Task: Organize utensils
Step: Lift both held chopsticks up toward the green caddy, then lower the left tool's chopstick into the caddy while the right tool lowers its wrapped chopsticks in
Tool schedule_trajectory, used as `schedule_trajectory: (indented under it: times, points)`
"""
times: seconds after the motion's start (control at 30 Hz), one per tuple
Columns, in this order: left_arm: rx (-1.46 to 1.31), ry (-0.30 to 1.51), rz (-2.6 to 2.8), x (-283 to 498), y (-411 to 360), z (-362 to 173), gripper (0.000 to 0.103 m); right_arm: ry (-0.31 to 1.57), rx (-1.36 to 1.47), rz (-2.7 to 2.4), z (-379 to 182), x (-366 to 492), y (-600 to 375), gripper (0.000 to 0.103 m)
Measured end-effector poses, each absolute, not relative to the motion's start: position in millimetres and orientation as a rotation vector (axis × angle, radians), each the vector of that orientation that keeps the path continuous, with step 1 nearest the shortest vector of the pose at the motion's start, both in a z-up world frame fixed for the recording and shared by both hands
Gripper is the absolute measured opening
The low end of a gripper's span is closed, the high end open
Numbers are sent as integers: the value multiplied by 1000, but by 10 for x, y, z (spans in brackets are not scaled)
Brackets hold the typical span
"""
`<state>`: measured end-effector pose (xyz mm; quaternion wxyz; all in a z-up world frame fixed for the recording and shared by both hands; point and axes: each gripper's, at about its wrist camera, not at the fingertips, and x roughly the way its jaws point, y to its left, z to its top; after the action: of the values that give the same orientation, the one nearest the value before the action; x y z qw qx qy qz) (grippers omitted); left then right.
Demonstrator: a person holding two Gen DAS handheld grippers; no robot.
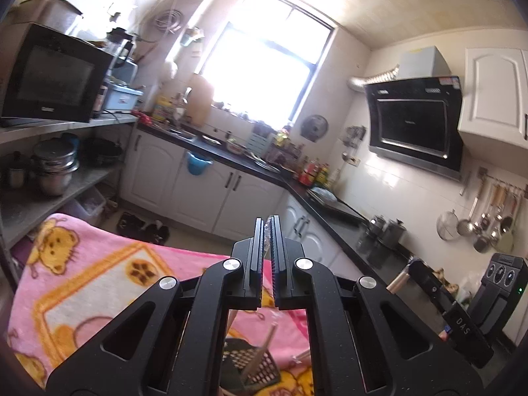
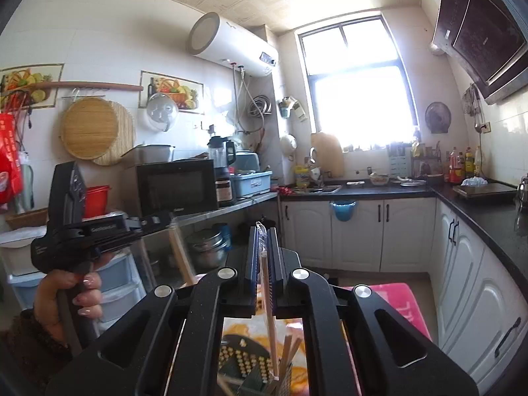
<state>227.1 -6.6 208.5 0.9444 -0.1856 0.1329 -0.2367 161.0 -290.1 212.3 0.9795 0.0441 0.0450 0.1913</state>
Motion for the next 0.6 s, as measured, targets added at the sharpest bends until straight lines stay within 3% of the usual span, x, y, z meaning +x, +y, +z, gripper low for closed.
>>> schedule_trajectory:
  times: [0.6]
  points:
    - [-401, 331, -415, 2574, 215, 1509, 2, 210, 77, 364, 1650, 2139, -2587, 5]
